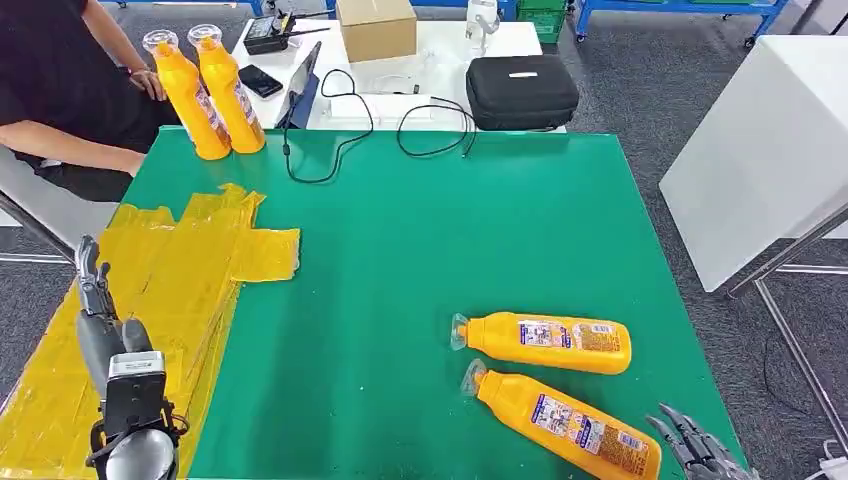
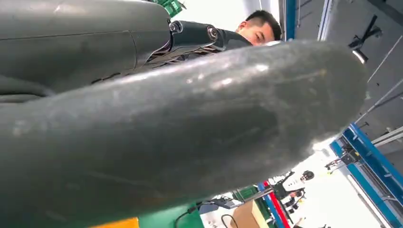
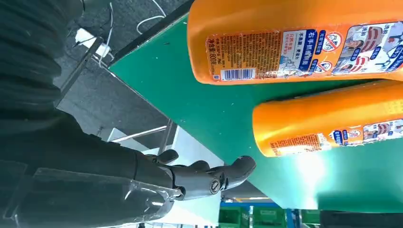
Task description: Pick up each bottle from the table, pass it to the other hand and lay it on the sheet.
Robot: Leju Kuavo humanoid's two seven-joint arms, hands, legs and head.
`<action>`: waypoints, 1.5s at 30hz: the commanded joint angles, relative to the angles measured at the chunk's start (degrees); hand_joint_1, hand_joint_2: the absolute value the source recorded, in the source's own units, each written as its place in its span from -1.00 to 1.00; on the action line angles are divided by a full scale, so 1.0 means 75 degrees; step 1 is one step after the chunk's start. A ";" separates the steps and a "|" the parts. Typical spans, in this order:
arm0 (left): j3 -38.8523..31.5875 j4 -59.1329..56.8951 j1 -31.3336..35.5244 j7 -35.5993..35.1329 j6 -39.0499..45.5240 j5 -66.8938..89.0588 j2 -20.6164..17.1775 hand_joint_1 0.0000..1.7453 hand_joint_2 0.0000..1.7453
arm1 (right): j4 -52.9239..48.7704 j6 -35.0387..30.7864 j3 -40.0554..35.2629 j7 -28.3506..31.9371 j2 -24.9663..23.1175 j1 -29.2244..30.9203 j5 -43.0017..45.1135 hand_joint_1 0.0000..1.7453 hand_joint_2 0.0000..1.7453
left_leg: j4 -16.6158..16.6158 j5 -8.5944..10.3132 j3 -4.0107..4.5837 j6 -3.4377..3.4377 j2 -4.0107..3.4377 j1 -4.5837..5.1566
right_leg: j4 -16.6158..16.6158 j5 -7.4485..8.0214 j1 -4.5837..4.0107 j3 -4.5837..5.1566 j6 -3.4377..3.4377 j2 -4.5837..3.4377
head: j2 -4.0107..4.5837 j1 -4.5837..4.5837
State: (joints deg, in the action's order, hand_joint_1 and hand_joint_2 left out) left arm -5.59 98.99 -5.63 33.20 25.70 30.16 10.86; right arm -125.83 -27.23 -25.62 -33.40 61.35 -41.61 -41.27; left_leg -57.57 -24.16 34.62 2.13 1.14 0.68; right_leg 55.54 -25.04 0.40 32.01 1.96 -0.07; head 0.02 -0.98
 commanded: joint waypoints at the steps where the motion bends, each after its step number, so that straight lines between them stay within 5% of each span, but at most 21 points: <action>1: 0.0077 -0.0399 0.0216 -0.0020 -0.0016 -0.0016 -0.0123 -1.00 -1.00 | 0.0262 0.0029 0.0094 0.0029 -0.0286 -0.0006 0.0026 -1.00 1.00 | 0.0006 -0.0004 -0.0020 -0.0021 0.0002 -0.0008 | -0.0013 -0.0006 -0.0008 -0.0028 -0.0006 0.0014 | 0.0000 0.0000; 4: 0.0077 -0.0399 0.0216 -0.0020 -0.0016 -0.0016 -0.0123 -1.00 -1.00 | 0.0262 0.0029 0.0094 0.0029 -0.0286 -0.0006 0.0026 -1.00 1.00 | 0.0006 -0.0002 -0.0015 -0.0017 0.0004 -0.0007 | -0.0012 -0.0003 -0.0007 -0.0023 -0.0005 0.0013 | 0.0000 -0.0003; 5: 0.0142 -0.0425 0.0227 -0.0071 -0.0213 -0.0134 -0.0134 -1.00 -1.00 | 0.0602 0.0989 -0.0343 0.0536 -0.0564 0.0506 0.0369 -1.00 1.00 | 0.0006 -0.0004 -0.0020 -0.0020 0.0003 -0.0008 | -0.0013 -0.0006 -0.0008 -0.0029 -0.0006 0.0014 | 0.0000 0.0000; 6: 0.0205 -0.0456 0.0234 -0.0065 -0.0163 -0.0156 -0.0075 -1.00 -1.00 | 0.2050 0.1783 -0.0752 0.1156 -0.1960 0.1824 0.0156 -1.00 1.00 | 0.0007 -0.0001 -0.0013 -0.0014 0.0002 -0.0005 | -0.0011 -0.0002 -0.0005 -0.0019 -0.0004 0.0010 | 0.0000 0.0000; 8: 0.0279 -0.0495 0.0195 -0.0075 -0.0101 -0.0169 -0.0077 -1.00 -1.00 | 0.2980 0.1848 -0.0944 0.1522 -0.2641 0.2340 -0.0042 -1.00 1.00 | 0.0015 -0.0002 -0.0032 -0.0026 0.0002 -0.0017 | -0.0031 -0.0001 -0.0017 -0.0046 -0.0009 0.0016 | 0.0000 0.0000; 34: 0.0408 -0.0325 -0.0025 0.0014 0.0072 -0.0157 -0.0035 -1.00 -1.00 | 0.2258 0.1954 -0.0410 0.1679 -0.2577 0.1652 -0.0341 -1.00 1.00 | 0.0008 -0.0010 -0.0026 -0.0009 -0.0029 -0.0005 | -0.0012 -0.0004 -0.0007 -0.0028 -0.0007 -0.0007 | 0.0000 0.0012; 41: 0.0141 -0.0689 0.0357 0.0029 -0.0060 -0.0270 -0.0154 -1.00 -1.00 | 0.3135 0.2484 -0.0220 0.2310 -0.2885 0.2621 -0.0075 -1.00 1.00 | 0.0013 -0.0007 -0.0030 -0.0014 -0.0054 -0.0014 | -0.0024 0.0010 -0.0015 -0.0032 -0.0009 -0.0030 | 0.0000 0.0012; 45: 0.0160 -0.0447 0.0087 0.0108 -0.0053 -0.0250 -0.0041 -1.00 -1.00 | 0.2687 0.2450 0.0093 0.2256 -0.2979 0.1986 -0.0302 -1.00 1.00 | 0.0010 -0.0005 -0.0023 -0.0005 -0.0032 -0.0004 | -0.0013 0.0002 -0.0005 -0.0023 -0.0006 -0.0006 | 0.0000 0.0012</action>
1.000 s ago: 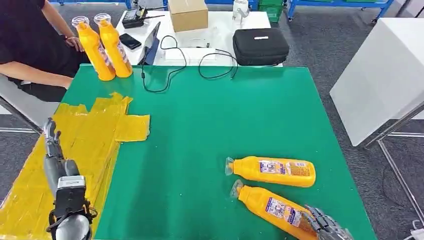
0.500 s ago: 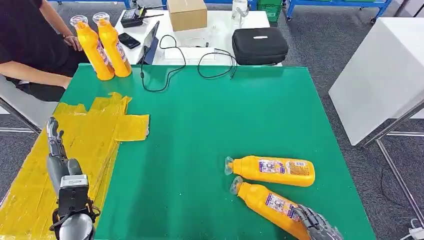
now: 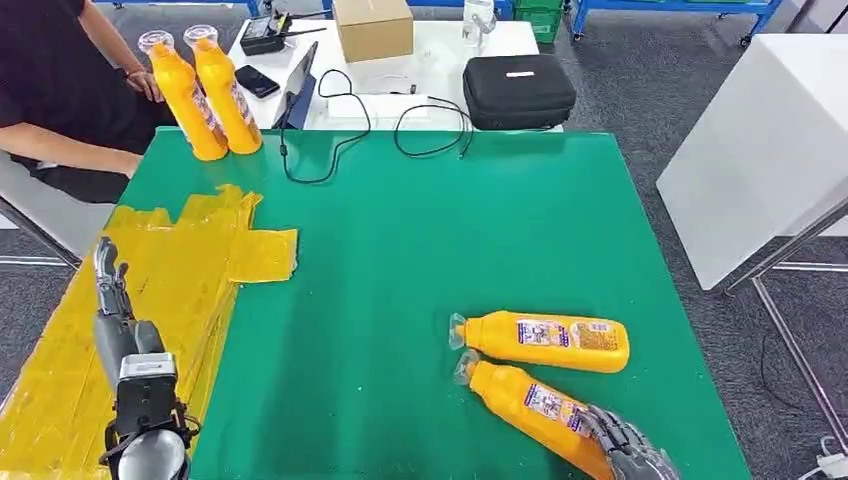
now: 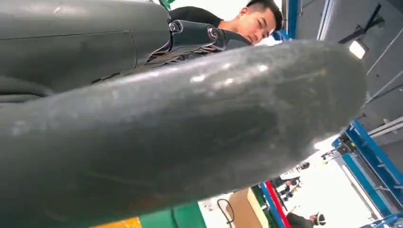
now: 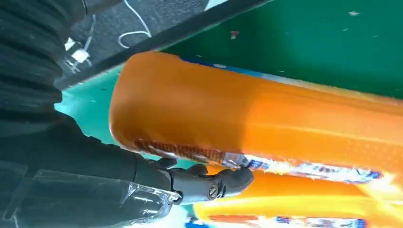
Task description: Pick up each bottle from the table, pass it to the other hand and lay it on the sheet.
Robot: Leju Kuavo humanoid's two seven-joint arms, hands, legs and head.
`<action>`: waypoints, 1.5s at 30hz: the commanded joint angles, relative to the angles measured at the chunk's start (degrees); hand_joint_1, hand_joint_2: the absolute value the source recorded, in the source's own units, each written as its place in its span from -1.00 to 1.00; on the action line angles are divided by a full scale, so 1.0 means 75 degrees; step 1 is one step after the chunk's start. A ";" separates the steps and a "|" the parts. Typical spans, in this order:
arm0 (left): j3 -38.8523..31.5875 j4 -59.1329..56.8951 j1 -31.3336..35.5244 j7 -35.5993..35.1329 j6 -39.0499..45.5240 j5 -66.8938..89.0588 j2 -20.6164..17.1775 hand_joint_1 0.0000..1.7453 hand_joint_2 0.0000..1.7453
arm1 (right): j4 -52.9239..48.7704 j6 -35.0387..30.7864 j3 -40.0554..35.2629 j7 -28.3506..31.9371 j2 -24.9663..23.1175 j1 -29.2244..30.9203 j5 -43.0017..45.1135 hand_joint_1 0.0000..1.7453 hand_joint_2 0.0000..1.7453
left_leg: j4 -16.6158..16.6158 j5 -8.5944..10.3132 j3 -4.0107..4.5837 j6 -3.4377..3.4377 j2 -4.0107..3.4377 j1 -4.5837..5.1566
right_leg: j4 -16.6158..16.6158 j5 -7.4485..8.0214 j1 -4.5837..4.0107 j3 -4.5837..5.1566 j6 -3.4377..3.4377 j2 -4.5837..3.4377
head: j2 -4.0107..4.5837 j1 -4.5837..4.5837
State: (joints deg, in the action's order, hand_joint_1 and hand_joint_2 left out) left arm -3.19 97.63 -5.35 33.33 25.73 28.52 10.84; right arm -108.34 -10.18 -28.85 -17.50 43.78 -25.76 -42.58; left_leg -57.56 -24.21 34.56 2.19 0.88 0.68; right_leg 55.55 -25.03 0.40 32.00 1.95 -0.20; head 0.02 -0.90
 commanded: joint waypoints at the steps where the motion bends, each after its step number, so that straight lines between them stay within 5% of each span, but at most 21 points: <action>1: -0.0163 -0.0219 0.0017 0.0094 -0.0043 -0.0032 -0.0034 -1.00 -1.00 | 0.0269 0.0136 0.0574 0.0080 -0.0609 -0.0243 -0.0160 -1.00 1.00 | 0.0009 0.0000 -0.0021 -0.0020 0.0009 -0.0010 | -0.0017 -0.0003 -0.0010 -0.0032 -0.0007 0.0018 | 0.0000 -0.0003; 13: -0.0038 0.0044 -0.0325 0.0184 0.0016 -0.0020 0.0071 -1.00 -1.00 | -0.0157 -0.0229 0.0574 -0.0386 -0.0608 -0.0927 -0.0486 -1.00 1.00 | -0.0001 -0.0005 -0.0009 -0.0014 0.0033 -0.0006 | -0.0007 -0.0009 -0.0007 -0.0026 -0.0004 0.0023 | 0.0000 -0.0003; 21: -0.0052 0.0013 -0.0166 0.0173 0.0018 -0.0145 -0.0021 -1.00 -1.00 | -0.0033 -0.0097 0.0772 -0.0305 -0.0155 -0.0717 0.0005 -1.00 1.00 | -0.0003 -0.0004 -0.0008 -0.0012 0.0022 -0.0001 | -0.0003 -0.0006 -0.0002 -0.0021 -0.0002 0.0013 | 0.0000 0.0000; 45: -0.0044 0.0028 -0.0184 0.0175 0.0023 -0.0144 -0.0014 -1.00 -1.00 | -0.0066 -0.0108 0.0758 -0.0308 -0.0167 -0.0750 -0.0001 -1.00 1.00 | -0.0002 -0.0005 -0.0013 -0.0016 0.0029 -0.0003 | -0.0007 -0.0009 -0.0005 -0.0030 -0.0004 0.0022 | 0.0000 0.0000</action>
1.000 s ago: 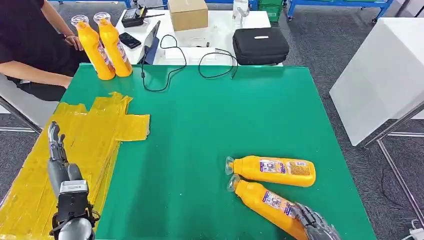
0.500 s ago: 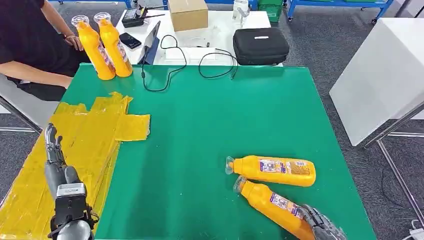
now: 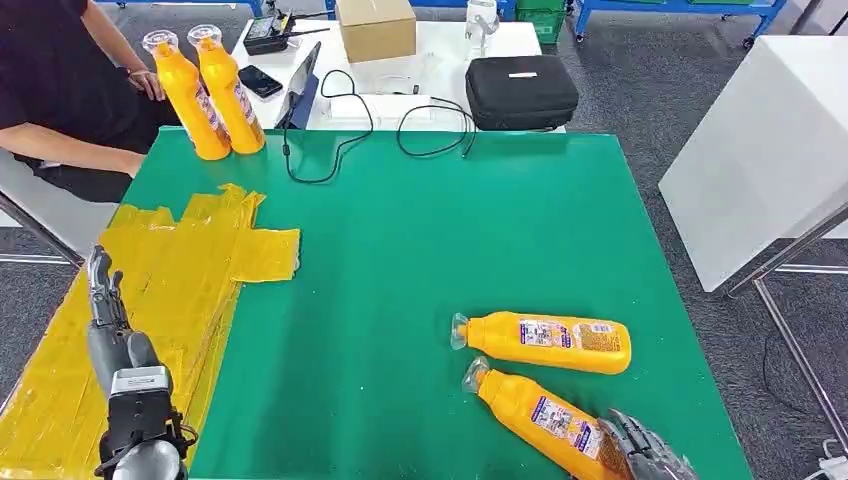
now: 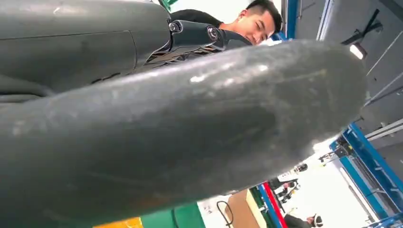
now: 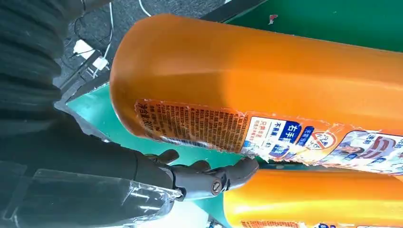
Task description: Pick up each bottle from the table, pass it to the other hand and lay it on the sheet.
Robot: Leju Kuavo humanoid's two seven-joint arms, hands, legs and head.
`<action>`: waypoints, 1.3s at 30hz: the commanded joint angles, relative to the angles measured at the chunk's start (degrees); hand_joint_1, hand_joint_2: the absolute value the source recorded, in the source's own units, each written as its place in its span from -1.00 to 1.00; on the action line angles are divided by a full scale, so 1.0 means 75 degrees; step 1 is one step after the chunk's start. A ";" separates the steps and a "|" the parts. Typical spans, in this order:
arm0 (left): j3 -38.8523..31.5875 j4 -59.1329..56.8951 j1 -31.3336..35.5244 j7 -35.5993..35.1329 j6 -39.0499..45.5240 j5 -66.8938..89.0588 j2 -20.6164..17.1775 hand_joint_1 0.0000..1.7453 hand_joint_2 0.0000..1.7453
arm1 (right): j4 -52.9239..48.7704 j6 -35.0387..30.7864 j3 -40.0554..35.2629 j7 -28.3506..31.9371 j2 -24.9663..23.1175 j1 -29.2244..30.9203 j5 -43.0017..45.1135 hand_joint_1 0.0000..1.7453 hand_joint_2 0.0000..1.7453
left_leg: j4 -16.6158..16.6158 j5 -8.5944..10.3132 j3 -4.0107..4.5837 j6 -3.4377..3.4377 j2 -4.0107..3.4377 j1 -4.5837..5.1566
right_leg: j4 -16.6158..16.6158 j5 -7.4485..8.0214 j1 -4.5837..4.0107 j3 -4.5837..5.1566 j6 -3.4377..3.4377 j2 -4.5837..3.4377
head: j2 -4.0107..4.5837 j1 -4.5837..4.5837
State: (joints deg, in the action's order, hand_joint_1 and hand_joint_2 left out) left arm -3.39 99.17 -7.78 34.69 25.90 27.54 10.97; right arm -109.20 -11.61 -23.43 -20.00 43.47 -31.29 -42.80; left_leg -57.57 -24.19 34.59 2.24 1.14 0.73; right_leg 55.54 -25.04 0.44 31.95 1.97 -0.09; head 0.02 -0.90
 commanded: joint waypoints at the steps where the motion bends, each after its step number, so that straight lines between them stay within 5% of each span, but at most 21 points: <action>1: -0.0018 -0.0176 0.0140 -0.0006 0.0000 -0.0012 -0.0032 -1.00 -1.00 | 0.0048 0.0082 0.0035 0.0024 -0.0127 -0.0013 0.0029 -1.00 1.00 | 0.0002 -0.0002 -0.0008 -0.0013 -0.0002 -0.0004 | -0.0005 -0.0003 -0.0003 -0.0011 -0.0004 0.0005 | 0.0000 0.0000; 7: -0.0018 -0.0176 0.0140 -0.0006 0.0000 -0.0012 -0.0032 -1.00 -1.00 | 0.0048 0.0082 0.0035 0.0024 -0.0127 -0.0013 0.0029 -1.00 1.00 | -0.0001 -0.0010 -0.0018 -0.0024 -0.0006 -0.0010 | -0.0007 -0.0009 -0.0010 -0.0025 -0.0008 0.0006 | 0.0000 0.0000; 8: 0.0059 -0.0177 0.0229 0.0041 -0.0077 -0.0077 -0.0091 -1.00 -1.00 | 0.0204 0.0591 0.0090 -0.0645 -0.0060 -0.0019 -0.0013 1.00 1.00 | -0.0002 -0.0011 -0.0020 -0.0026 -0.0008 -0.0012 | -0.0008 -0.0009 -0.0012 -0.0027 -0.0009 0.0006 | 0.0000 0.0000; 21: 0.0238 0.0194 0.0062 0.0012 0.0053 -0.0303 -0.0124 -1.00 -1.00 | 0.0261 0.0251 0.0439 -0.0659 0.0159 -0.0635 0.0312 0.96 1.00 | -0.0001 -0.0007 -0.0017 -0.0017 0.0008 -0.0004 | -0.0005 -0.0010 -0.0004 -0.0022 -0.0005 0.0017 | 0.0000 0.0000; 22: 0.0240 0.0205 0.0050 0.0029 0.0055 -0.0323 -0.0122 -1.00 -1.00 | 0.0344 0.0264 0.0420 -0.0674 0.0118 -0.0554 0.0293 0.58 1.00 | -0.0003 -0.0011 -0.0021 -0.0022 0.0005 -0.0006 | -0.0005 -0.0013 -0.0006 -0.0028 -0.0006 0.0016 | 0.0000 -0.0003; 23: 0.0240 0.0215 0.0047 0.0033 0.0062 -0.0328 -0.0115 -1.00 -1.00 | 0.0380 0.0261 0.0409 -0.0676 0.0089 -0.0510 0.0280 -1.00 1.00 | 0.0000 -0.0008 -0.0018 -0.0017 0.0001 -0.0004 | -0.0006 -0.0008 -0.0004 -0.0023 -0.0006 0.0010 | 0.0000 0.0000; 39: 0.0288 0.0428 0.0017 0.0132 0.0067 -0.0448 -0.0107 -1.00 -1.00 | 0.1007 0.0734 0.0607 -0.0367 -0.0512 0.0025 0.0039 -1.00 1.00 | 0.0005 -0.0009 -0.0027 -0.0021 -0.0006 -0.0010 | -0.0017 -0.0005 -0.0012 -0.0034 -0.0008 0.0006 | 0.0000 0.0000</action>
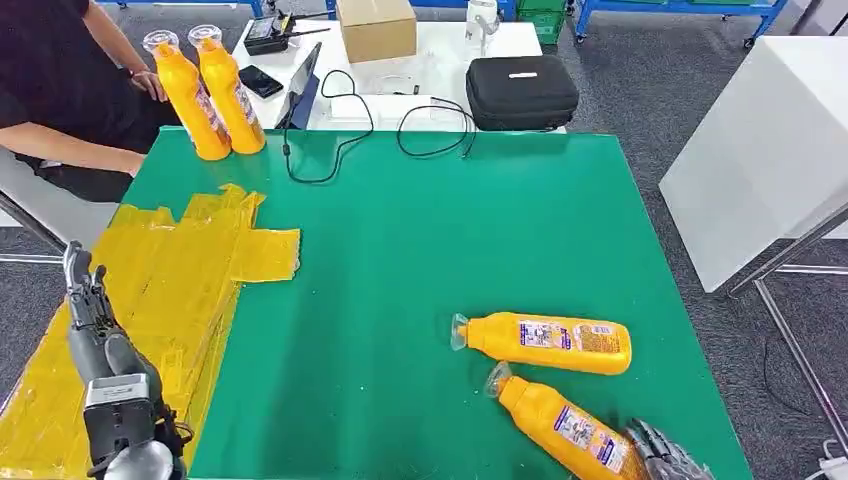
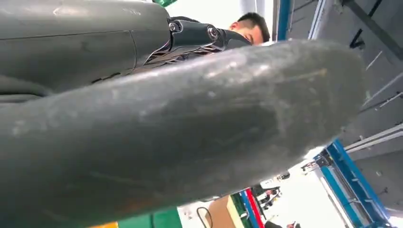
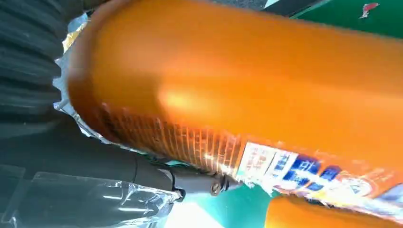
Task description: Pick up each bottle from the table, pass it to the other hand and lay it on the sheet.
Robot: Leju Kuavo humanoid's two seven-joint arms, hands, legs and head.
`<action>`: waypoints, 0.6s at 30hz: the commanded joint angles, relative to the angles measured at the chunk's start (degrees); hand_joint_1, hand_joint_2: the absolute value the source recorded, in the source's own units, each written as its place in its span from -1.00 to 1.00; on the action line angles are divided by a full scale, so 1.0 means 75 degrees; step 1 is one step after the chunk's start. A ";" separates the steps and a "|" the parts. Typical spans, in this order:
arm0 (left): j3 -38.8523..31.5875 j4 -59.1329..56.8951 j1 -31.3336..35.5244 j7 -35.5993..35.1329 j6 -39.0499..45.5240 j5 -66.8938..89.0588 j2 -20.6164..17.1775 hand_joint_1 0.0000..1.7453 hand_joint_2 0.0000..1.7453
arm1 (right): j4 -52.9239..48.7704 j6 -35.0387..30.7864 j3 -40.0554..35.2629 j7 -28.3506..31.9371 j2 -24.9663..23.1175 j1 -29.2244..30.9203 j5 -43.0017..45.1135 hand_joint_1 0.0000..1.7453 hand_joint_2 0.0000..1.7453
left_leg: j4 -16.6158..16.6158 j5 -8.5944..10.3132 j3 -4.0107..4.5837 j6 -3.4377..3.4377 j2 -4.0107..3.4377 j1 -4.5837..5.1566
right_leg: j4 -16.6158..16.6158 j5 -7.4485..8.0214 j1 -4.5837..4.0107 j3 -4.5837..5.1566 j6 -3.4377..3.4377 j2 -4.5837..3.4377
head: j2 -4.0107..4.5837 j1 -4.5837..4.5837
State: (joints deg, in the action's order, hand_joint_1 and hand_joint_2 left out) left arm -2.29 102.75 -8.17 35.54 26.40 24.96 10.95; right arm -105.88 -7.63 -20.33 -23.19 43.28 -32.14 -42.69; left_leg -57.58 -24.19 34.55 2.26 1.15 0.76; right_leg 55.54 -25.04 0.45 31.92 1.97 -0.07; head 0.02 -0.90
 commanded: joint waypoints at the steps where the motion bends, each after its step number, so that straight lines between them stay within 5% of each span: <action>1: 0.0139 -0.0051 0.0075 0.0024 0.0002 -0.0111 -0.0101 -1.00 -1.00 | 0.0544 0.0181 0.0229 0.0057 -0.0457 0.0075 0.0021 -1.00 1.00 | 0.0006 -0.0004 -0.0012 -0.0017 -0.0005 -0.0010 | -0.0016 -0.0001 -0.0010 -0.0019 -0.0005 0.0003 | 0.0000 0.0000; 18: 0.0136 -0.0054 0.0078 0.0029 0.0002 -0.0116 -0.0100 -1.00 -1.00 | 0.0518 0.0167 0.0263 0.0060 -0.0435 0.0014 0.0023 -1.00 1.00 | 0.0004 -0.0008 -0.0020 -0.0024 -0.0002 -0.0012 | -0.0015 -0.0007 -0.0012 -0.0029 -0.0008 0.0010 | 0.0000 0.0000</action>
State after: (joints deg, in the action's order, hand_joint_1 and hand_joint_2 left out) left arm -2.25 103.45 -8.25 35.78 26.38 24.24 10.95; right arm -104.61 -6.67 -18.84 -23.04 42.16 -32.03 -42.69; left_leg -57.58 -24.19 34.56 2.26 1.15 0.76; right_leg 55.54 -25.04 0.46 31.93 1.97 -0.08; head 0.02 -0.90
